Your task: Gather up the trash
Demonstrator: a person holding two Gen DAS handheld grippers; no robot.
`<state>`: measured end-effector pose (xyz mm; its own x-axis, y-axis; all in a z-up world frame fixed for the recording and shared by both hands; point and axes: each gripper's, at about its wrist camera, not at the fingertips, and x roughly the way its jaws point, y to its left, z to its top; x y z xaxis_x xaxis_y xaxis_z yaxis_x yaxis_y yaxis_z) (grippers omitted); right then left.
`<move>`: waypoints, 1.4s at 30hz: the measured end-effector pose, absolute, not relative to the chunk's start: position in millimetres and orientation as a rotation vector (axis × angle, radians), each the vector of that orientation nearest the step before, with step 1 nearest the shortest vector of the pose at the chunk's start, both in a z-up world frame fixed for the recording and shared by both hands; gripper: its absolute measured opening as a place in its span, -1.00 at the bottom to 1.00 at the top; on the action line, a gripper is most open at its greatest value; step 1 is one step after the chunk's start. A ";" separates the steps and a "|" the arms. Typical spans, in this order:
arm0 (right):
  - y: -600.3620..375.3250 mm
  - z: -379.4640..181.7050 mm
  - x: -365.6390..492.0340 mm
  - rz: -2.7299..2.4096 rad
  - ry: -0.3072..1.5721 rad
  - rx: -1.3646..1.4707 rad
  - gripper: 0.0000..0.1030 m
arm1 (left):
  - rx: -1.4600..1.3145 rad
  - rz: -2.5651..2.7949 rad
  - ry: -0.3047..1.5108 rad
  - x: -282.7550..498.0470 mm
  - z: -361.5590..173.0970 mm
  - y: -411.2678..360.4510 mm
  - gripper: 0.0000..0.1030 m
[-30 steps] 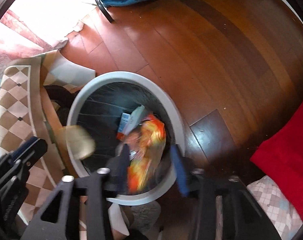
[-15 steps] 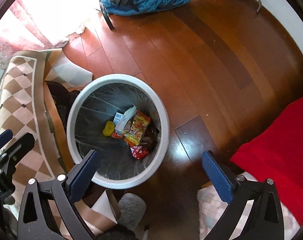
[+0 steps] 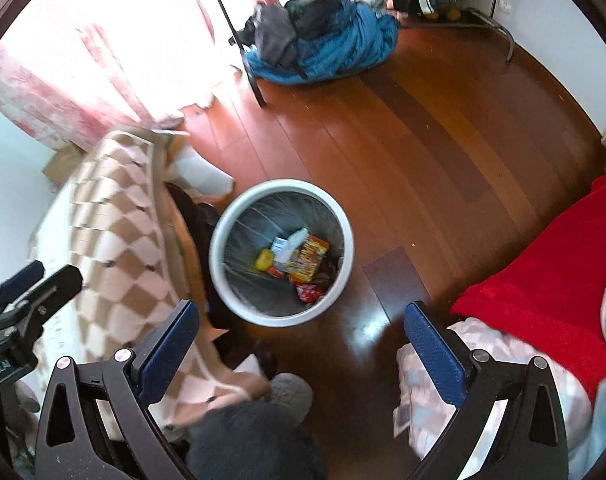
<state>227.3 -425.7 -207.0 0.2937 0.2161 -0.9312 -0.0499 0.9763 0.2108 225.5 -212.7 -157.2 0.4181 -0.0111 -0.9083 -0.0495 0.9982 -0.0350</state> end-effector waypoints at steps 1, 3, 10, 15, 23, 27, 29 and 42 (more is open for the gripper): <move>-425.8 -196.8 221.3 0.186 1.250 0.155 1.00 | -0.063 0.019 1.130 219.8 -148.5 -211.9 0.95; -425.6 -172.3 207.4 0.206 1.228 0.170 1.00 | -0.066 0.011 1.107 208.1 -129.6 -209.4 0.95; -421.3 -101.5 165.1 0.284 1.168 0.200 1.00 | -0.090 -0.033 1.044 166.9 -70.9 -201.4 0.95; -418.1 -54.0 129.7 0.348 1.137 0.198 1.00 | -0.127 -0.071 1.026 137.2 -38.7 -194.3 0.95; -414.4 -4.2 97.1 0.425 1.111 0.196 1.00 | -0.188 -0.105 1.008 106.2 -5.1 -182.9 0.95; -408.3 14.5 86.5 0.449 1.101 0.177 1.00 | -0.203 -0.127 1.000 91.9 10.2 -180.2 0.95; -405.4 21.4 81.9 0.464 1.096 0.173 1.00 | -0.198 -0.132 0.991 85.7 17.8 -179.6 0.95; -395.1 33.8 67.7 0.493 1.096 0.164 1.00 | -0.209 -0.139 0.970 63.8 31.2 -169.3 0.95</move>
